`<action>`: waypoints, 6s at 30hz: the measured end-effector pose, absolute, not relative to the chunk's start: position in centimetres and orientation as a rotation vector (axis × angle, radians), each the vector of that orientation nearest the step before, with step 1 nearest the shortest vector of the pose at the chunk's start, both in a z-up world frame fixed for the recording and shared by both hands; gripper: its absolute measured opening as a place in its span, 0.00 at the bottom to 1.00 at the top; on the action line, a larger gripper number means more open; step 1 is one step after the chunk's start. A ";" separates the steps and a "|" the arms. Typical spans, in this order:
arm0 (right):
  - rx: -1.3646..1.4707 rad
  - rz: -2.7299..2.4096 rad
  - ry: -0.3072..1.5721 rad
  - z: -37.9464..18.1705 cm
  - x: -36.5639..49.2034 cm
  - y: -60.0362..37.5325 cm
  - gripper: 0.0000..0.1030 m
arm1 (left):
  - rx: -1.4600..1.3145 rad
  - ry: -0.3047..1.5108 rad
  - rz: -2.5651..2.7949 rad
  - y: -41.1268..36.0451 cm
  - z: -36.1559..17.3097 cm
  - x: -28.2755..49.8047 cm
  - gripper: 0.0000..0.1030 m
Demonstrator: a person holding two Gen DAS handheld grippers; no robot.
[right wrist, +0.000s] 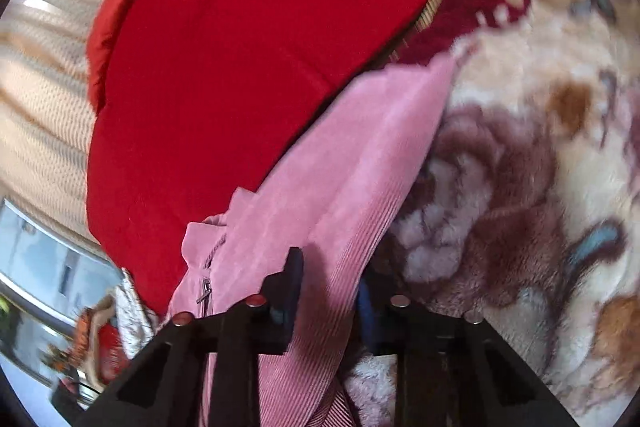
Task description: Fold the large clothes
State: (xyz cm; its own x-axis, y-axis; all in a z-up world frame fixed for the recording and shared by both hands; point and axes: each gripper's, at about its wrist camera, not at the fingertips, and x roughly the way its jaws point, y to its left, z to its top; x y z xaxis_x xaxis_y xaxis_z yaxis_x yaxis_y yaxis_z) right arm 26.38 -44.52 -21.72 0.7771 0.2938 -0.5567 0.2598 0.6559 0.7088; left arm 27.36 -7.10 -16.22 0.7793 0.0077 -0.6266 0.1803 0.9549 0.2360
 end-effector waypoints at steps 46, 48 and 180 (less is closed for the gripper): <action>1.078 0.004 0.611 -25.8 29.4 -46.2 0.11 | 0.266 0.643 -0.017 -5.8 -16.0 28.7 1.00; 0.987 0.042 0.547 -23.3 28.4 -45.1 0.09 | 0.249 0.660 -0.022 -5.8 -15.9 29.0 1.00; 0.507 0.203 0.820 -24.1 28.3 -26.7 0.39 | -1.090 0.723 -0.023 23.4 -21.2 28.1 0.65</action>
State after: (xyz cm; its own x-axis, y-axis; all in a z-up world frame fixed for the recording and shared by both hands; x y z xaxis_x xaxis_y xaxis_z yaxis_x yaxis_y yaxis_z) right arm 28.31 -26.71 -24.07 0.6714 0.3633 -0.6459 0.0197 0.8626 0.5056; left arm 28.13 23.41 -21.21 0.7738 -0.3582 -0.5225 -0.3235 0.4856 -0.8121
